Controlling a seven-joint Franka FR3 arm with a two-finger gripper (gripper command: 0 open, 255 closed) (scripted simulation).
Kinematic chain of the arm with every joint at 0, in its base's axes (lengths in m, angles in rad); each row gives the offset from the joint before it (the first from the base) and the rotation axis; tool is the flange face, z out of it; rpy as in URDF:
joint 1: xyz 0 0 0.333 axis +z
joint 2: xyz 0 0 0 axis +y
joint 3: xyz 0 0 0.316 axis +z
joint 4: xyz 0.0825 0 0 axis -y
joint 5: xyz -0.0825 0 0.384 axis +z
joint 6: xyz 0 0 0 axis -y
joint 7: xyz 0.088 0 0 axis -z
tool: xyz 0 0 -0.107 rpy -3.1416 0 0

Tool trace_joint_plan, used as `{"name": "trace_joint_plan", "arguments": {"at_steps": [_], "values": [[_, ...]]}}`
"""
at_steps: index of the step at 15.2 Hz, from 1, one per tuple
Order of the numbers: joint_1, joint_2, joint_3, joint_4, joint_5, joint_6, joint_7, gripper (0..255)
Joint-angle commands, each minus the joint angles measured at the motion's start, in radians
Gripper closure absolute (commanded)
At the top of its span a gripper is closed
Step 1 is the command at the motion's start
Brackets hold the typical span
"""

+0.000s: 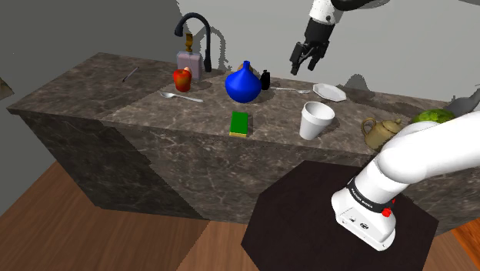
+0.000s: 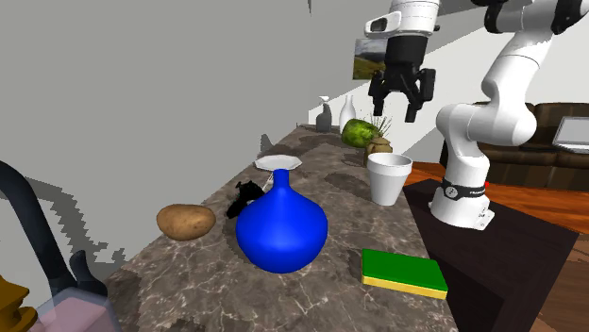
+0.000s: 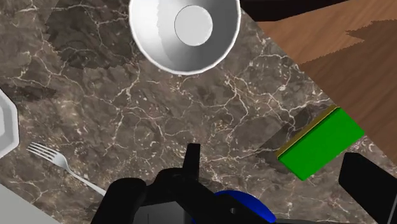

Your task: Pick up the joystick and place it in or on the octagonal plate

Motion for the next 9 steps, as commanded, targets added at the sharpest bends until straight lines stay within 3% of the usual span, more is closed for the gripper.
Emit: {"name": "trace_joint_plan", "arguments": {"at_steps": [1, 9], "values": [[-0.014, 0.069, -0.009, 0.018, -0.004, 0.057, 0.008, 0], [-0.059, 0.347, -0.039, 0.135, -0.007, 0.235, 0.045, 0]]}}
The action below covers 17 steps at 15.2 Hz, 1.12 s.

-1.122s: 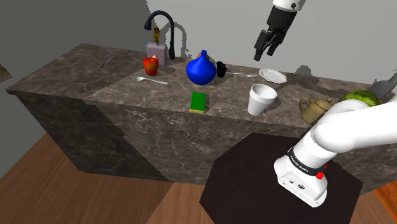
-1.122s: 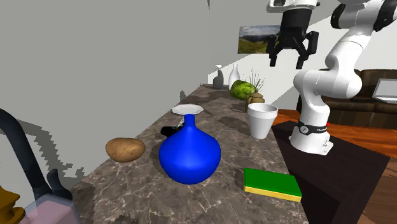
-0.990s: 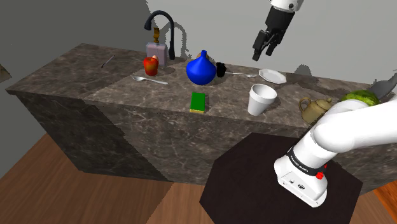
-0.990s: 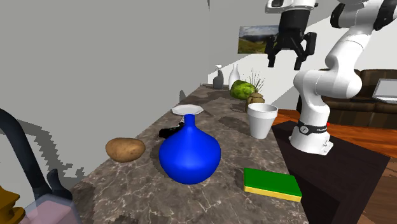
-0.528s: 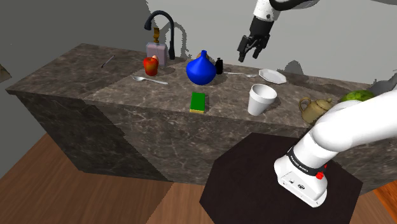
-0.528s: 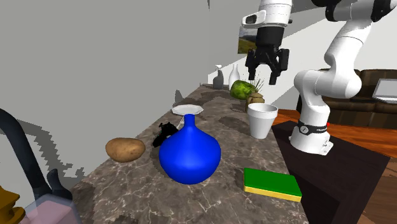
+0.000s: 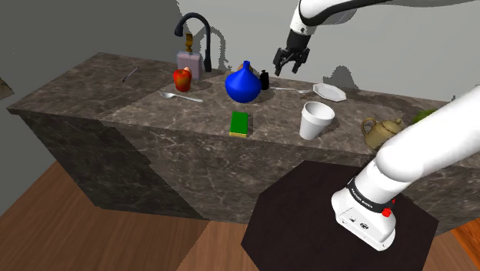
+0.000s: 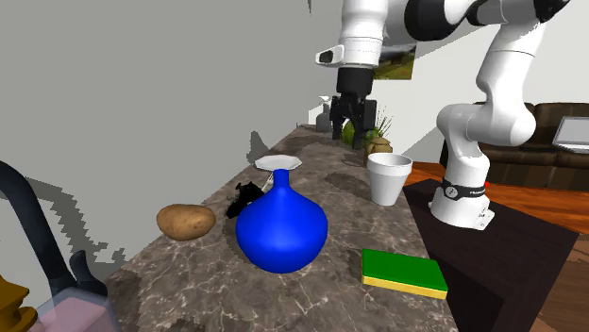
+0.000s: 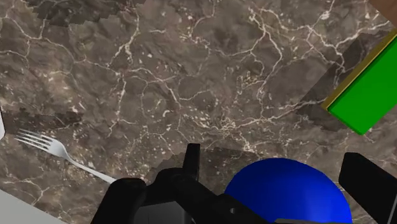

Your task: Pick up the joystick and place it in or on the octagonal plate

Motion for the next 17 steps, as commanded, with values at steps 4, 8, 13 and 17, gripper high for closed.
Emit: {"name": "trace_joint_plan", "arguments": {"at_steps": [4, 8, 13, 17], "values": [[-0.025, 0.185, -0.023, 0.108, 0.005, 0.088, 0.017, 0], [-0.043, 0.327, -0.041, 0.211, 0.017, 0.135, 0.029, 0], [-0.067, 0.505, -0.061, 0.365, 0.041, 0.17, 0.041, 0], [-0.088, 0.637, -0.072, 0.496, 0.062, 0.177, 0.049, 0]]}}
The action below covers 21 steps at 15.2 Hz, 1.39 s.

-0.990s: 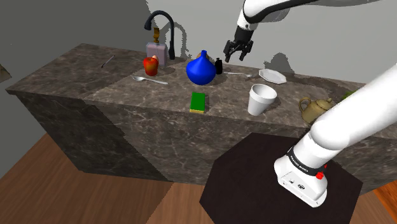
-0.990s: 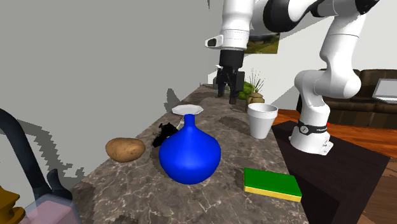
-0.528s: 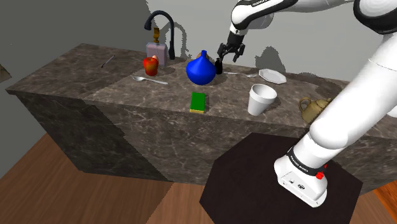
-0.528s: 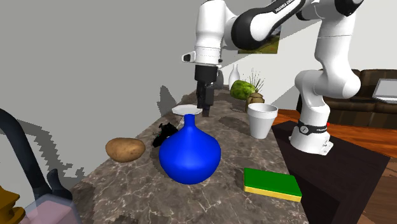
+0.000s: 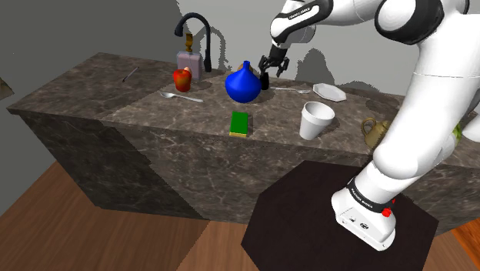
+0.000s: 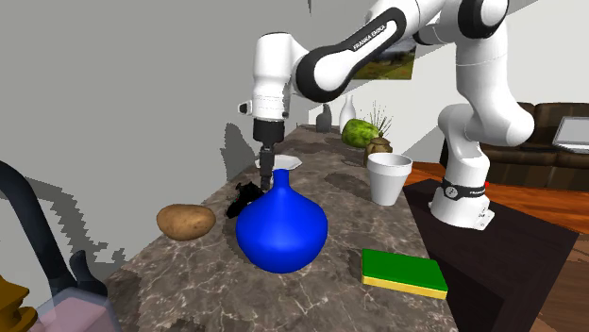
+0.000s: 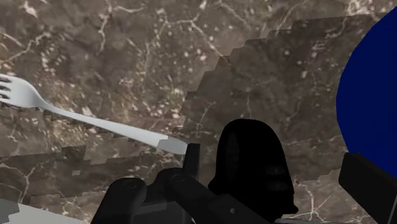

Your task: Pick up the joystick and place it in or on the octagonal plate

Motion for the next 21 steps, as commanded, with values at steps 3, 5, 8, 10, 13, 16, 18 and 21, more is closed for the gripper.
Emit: {"name": "trace_joint_plan", "arguments": {"at_steps": [3, 5, 8, 10, 13, 16, 18, 21], "values": [[-0.005, 0.055, -0.001, 0.032, 0.007, 0.024, 0.001, 0], [-0.005, 0.071, 0.0, 0.029, 0.008, 0.044, 0.0, 0], [-0.005, 0.093, 0.001, 0.025, 0.011, 0.069, -0.001, 0], [-0.005, 0.093, 0.001, 0.025, 0.011, 0.069, -0.001, 0], [-0.005, 0.093, 0.001, 0.025, 0.011, 0.069, -0.001, 0], [-0.005, 0.093, 0.001, 0.025, 0.011, 0.068, -0.001, 255], [-0.005, 0.093, 0.001, 0.025, 0.011, 0.068, -0.001, 255], [-0.005, 0.093, 0.001, 0.025, 0.011, 0.069, -0.001, 255]]}}
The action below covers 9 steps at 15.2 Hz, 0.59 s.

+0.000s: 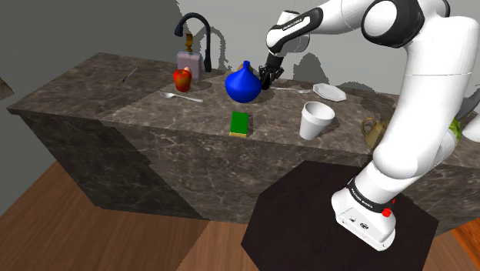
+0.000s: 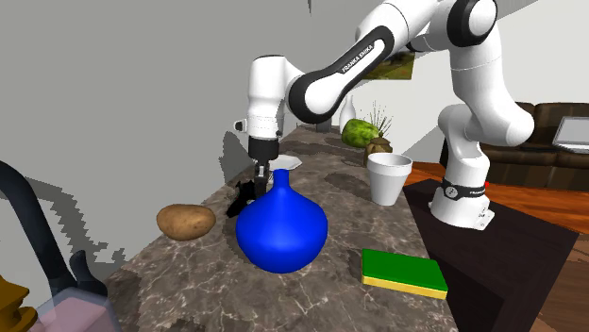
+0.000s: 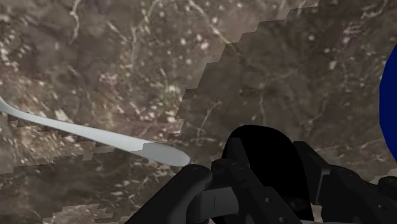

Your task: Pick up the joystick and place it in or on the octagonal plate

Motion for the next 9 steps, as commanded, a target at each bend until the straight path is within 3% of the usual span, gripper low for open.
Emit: {"name": "trace_joint_plan", "arguments": {"at_steps": [1, 9], "values": [[0.0, 0.0, 0.0, 0.0, 0.0, 0.0, 0.0, 255], [0.001, -0.032, -0.002, 0.022, -0.004, -0.054, 0.004, 255]]}}
